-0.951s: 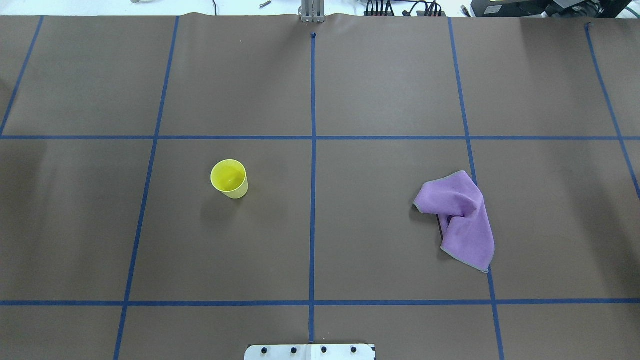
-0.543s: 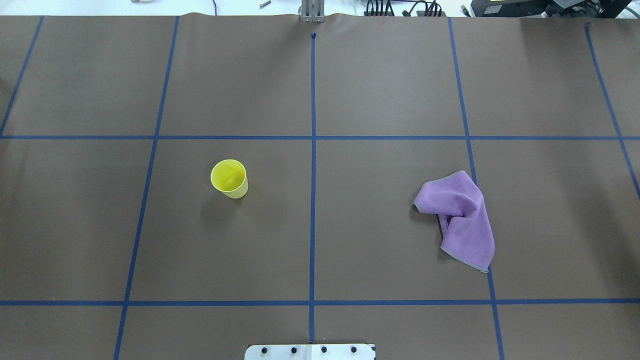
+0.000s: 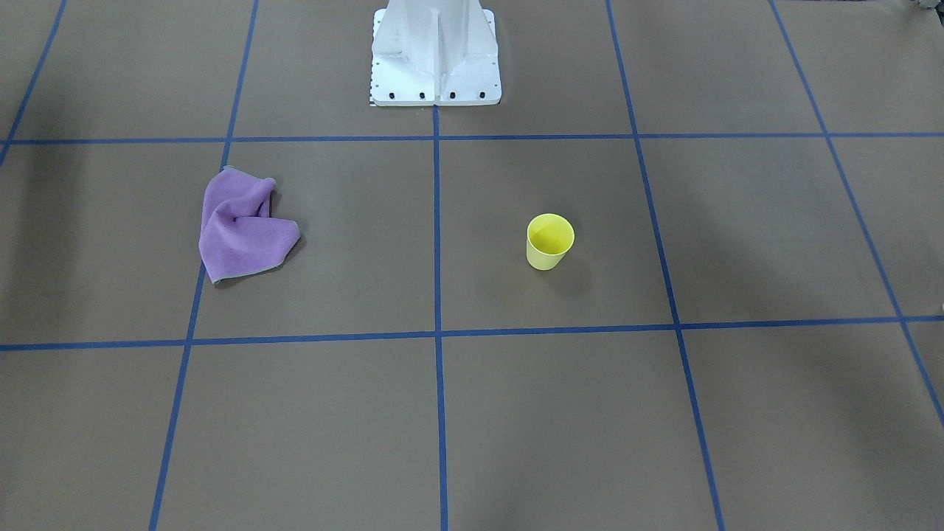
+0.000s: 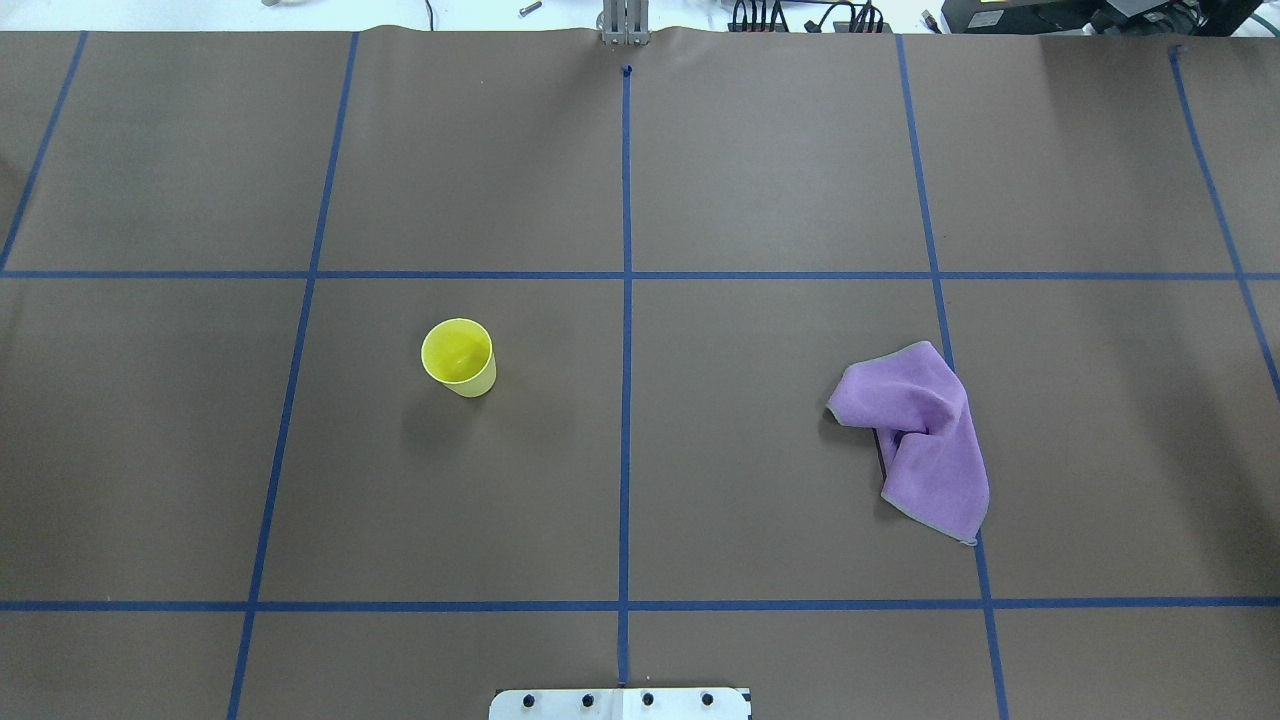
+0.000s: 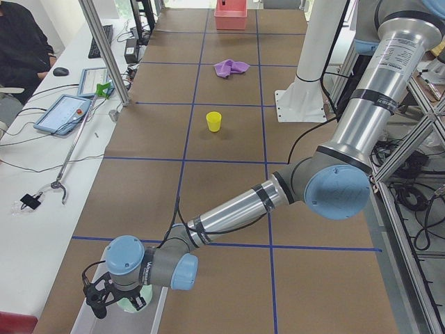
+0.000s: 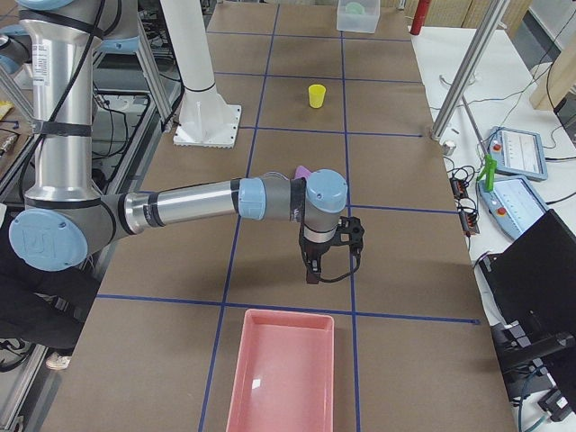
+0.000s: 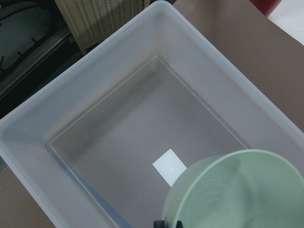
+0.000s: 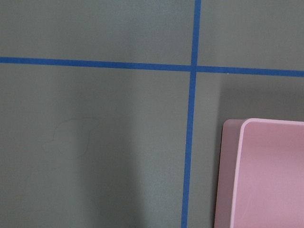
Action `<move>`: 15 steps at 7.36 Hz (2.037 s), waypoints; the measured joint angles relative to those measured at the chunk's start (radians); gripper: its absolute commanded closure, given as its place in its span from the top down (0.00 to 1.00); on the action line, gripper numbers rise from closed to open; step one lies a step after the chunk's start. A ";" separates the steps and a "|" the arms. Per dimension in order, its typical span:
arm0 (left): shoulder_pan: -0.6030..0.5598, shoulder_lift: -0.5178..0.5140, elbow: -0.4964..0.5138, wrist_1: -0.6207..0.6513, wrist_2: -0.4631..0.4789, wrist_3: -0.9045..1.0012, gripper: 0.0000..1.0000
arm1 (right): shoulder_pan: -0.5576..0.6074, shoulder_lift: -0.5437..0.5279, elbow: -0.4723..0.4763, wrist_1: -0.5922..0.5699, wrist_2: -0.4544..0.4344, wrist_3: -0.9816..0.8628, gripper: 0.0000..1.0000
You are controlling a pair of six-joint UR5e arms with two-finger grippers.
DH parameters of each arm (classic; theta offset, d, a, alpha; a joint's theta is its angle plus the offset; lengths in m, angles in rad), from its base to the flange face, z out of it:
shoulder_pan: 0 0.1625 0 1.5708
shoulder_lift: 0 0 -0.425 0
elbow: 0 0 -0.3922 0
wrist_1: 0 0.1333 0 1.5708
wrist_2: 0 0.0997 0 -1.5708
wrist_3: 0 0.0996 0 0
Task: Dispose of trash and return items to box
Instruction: 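Lift the green bowl with the left gripper and drop it into the clear bin, then pinch the purple cloth with the right gripper while the left reaches toward the cup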
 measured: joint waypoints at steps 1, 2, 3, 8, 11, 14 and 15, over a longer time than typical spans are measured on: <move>0.013 0.002 0.010 -0.054 0.002 -0.052 0.98 | -0.001 0.000 0.000 0.000 0.000 0.000 1.00; 0.020 0.002 0.013 -0.087 0.003 -0.077 0.98 | -0.001 0.001 0.004 0.000 0.001 0.001 1.00; 0.023 -0.001 -0.008 -0.097 0.000 -0.088 0.95 | -0.006 0.000 0.018 -0.001 0.008 0.016 1.00; 0.127 0.083 -0.579 0.213 -0.016 -0.091 0.98 | -0.151 -0.003 0.085 0.073 0.052 0.243 1.00; 0.297 0.175 -0.919 0.400 -0.005 -0.190 0.98 | -0.329 0.000 0.089 0.318 0.017 0.569 1.00; 0.447 0.183 -1.052 0.432 0.011 -0.346 0.98 | -0.531 0.102 0.078 0.389 -0.060 0.811 1.00; 0.500 0.170 -1.081 0.434 0.020 -0.391 0.98 | -0.599 0.144 0.064 0.393 -0.089 0.875 1.00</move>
